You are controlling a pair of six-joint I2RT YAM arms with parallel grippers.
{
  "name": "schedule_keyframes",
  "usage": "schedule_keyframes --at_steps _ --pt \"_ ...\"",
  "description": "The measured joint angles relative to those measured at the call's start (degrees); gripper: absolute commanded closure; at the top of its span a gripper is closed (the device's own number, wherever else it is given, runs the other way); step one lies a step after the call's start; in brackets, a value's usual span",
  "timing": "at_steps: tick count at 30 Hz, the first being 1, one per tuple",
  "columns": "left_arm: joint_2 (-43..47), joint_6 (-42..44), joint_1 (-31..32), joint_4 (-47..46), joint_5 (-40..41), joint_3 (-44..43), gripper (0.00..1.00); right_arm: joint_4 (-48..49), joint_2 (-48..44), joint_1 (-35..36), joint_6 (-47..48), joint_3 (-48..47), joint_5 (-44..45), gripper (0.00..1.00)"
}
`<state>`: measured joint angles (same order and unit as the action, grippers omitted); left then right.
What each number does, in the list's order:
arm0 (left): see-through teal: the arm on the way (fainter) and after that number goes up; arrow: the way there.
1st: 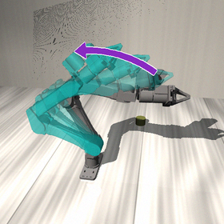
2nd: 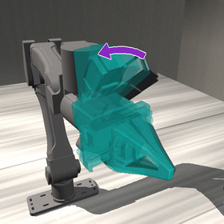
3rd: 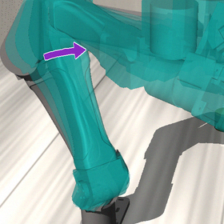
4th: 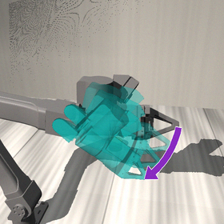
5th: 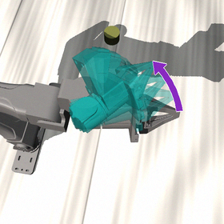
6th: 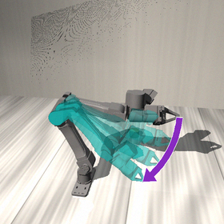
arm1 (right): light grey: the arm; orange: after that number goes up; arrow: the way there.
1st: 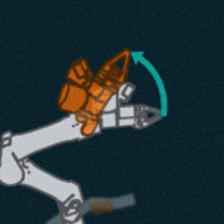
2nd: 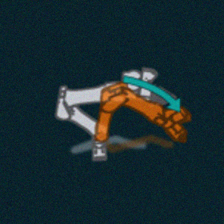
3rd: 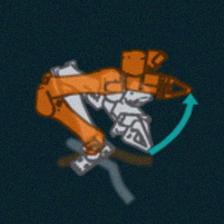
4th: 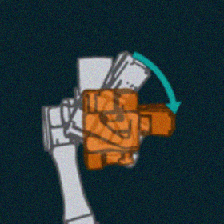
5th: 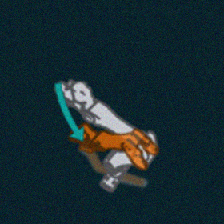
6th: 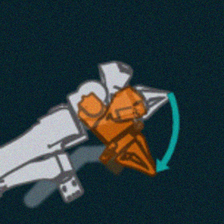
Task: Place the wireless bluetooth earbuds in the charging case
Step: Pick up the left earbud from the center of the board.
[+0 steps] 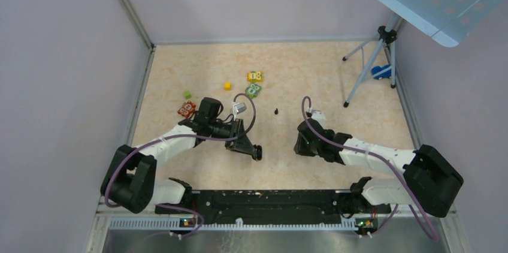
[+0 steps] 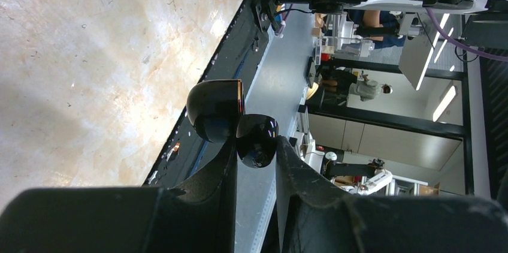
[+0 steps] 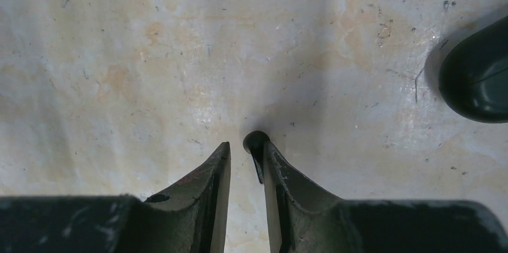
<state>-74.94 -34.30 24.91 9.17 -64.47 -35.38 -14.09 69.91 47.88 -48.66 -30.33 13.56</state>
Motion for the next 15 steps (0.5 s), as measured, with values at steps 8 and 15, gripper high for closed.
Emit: schedule_keyframes --at_steps 8,15 --pt "-0.7 0.0 0.0 0.0 -0.2 0.0 1.0 1.2 0.0 1.1 0.0 0.0 -2.3 0.76" --pt "-0.7 0.0 0.0 0.0 -0.2 0.0 1.0 2.3 2.0 5.5 -0.7 -0.2 -3.4 0.77"
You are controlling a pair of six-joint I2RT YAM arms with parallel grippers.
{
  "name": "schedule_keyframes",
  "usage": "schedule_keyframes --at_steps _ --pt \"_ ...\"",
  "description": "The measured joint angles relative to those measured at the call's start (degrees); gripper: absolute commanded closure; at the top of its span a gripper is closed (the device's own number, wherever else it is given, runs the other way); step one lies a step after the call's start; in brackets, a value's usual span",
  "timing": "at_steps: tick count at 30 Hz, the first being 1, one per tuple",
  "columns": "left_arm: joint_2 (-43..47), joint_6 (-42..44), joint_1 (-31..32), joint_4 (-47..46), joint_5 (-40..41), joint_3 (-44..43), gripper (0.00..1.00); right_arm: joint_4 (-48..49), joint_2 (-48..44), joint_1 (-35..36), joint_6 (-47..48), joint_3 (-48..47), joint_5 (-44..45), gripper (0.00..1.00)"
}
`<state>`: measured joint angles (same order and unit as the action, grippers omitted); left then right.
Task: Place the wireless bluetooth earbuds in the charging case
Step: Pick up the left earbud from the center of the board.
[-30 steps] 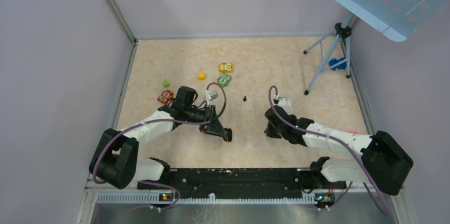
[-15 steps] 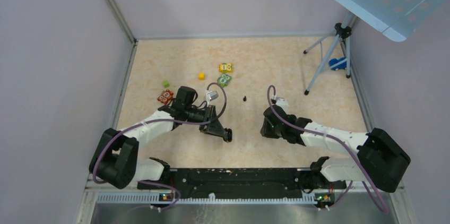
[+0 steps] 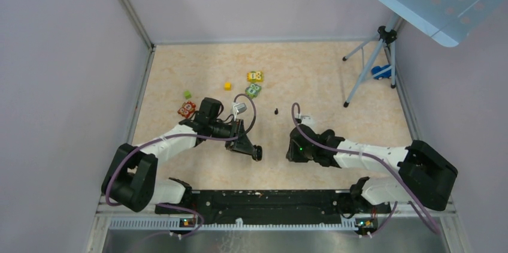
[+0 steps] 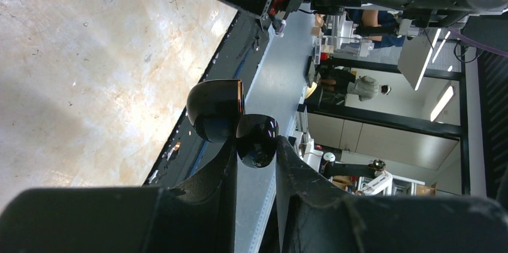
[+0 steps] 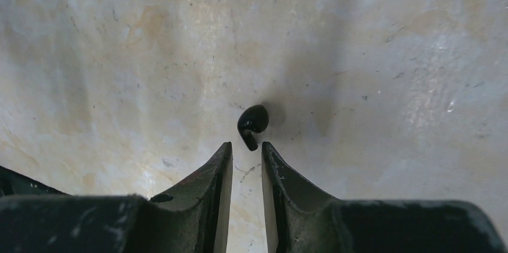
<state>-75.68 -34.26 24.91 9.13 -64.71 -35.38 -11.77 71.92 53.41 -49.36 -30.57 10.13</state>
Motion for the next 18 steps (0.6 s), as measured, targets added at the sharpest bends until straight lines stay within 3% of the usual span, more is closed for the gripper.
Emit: schedule_keyframes --at_steps 11,18 --pt "0.0 0.4 0.0 0.0 0.0 0.0 1.0 -0.4 0.5 2.3 -0.2 -1.8 0.2 0.77" --pt "0.0 0.6 0.0 0.0 0.0 0.0 1.0 -3.1 0.0 2.3 0.9 -4.7 3.5 0.71"
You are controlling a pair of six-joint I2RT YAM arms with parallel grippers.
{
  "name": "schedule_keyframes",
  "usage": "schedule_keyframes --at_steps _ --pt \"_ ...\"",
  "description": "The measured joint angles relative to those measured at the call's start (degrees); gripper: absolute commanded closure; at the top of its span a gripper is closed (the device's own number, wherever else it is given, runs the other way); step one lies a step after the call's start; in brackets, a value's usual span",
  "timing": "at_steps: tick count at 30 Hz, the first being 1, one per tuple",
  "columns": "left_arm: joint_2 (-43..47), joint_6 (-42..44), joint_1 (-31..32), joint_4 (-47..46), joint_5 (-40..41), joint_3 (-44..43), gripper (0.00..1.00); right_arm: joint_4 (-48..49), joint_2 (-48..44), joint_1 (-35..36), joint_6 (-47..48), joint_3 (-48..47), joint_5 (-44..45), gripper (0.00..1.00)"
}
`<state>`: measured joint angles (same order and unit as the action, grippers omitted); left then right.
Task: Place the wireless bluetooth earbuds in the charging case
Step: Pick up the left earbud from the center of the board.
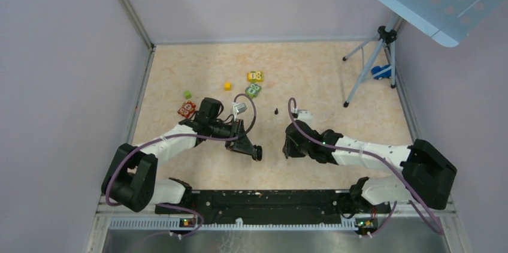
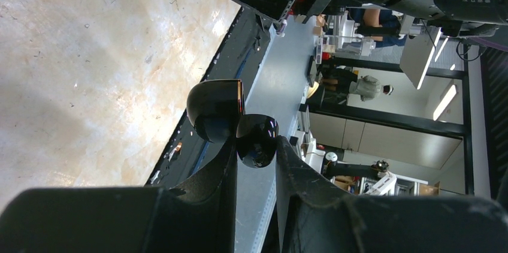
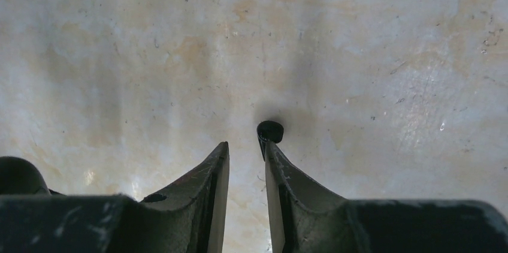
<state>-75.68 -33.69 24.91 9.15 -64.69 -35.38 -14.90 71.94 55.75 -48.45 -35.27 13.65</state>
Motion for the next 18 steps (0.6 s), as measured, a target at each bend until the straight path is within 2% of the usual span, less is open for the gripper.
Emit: schedule_keyframes --at_steps 11,16,18 --pt "0.5 -0.3 0.0 -0.1 0.0 0.0 1.0 -2.9 10.2 0.0 0.1 -5.5 3.2 0.64" --pt "0.5 -0.4 0.0 -0.1 0.0 0.0 1.0 -3.4 12.4 0.0 0.1 -6.4 3.2 0.65" --pt "0.5 -0.4 0.0 -0.1 0.0 0.0 1.0 -3.5 13.0 0.0 0.2 -7.0 3.2 0.68"
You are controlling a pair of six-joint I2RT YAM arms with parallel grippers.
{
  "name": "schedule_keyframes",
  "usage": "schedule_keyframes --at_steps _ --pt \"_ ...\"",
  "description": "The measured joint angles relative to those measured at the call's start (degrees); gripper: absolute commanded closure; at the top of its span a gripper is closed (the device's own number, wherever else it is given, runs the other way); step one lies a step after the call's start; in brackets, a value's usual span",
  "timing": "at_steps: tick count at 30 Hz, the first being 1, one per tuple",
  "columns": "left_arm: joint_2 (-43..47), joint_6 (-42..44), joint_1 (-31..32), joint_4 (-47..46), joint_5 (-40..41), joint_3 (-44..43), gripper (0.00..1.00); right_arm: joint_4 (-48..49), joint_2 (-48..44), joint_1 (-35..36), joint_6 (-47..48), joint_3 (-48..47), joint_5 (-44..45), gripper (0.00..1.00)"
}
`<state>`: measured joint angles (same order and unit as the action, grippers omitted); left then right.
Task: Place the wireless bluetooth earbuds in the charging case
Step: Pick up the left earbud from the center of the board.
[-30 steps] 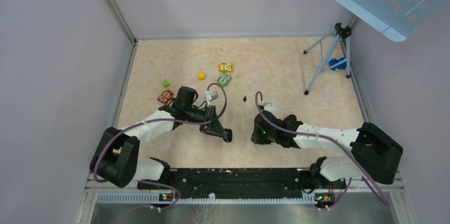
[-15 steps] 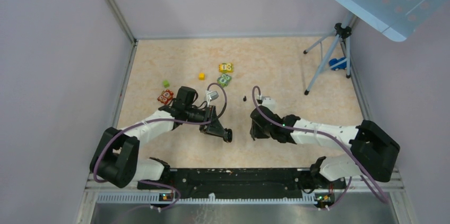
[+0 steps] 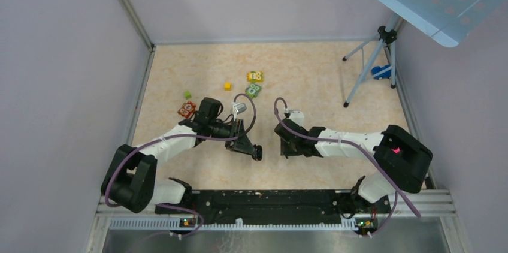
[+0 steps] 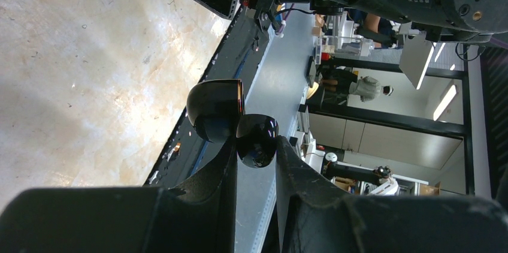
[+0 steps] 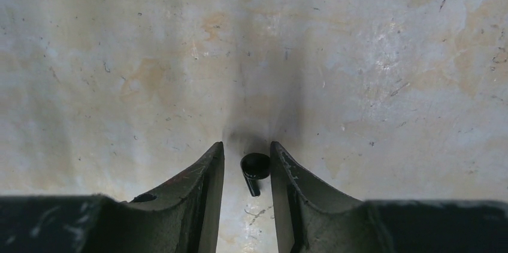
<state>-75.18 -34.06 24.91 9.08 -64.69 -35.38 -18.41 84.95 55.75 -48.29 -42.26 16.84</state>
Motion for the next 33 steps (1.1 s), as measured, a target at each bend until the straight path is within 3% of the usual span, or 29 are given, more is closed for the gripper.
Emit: schedule_keyframes --at_steps 33 --pt "0.0 0.0 0.0 0.0 -0.2 0.0 1.0 -4.0 -0.5 0.4 2.3 -0.9 -0.6 0.73"
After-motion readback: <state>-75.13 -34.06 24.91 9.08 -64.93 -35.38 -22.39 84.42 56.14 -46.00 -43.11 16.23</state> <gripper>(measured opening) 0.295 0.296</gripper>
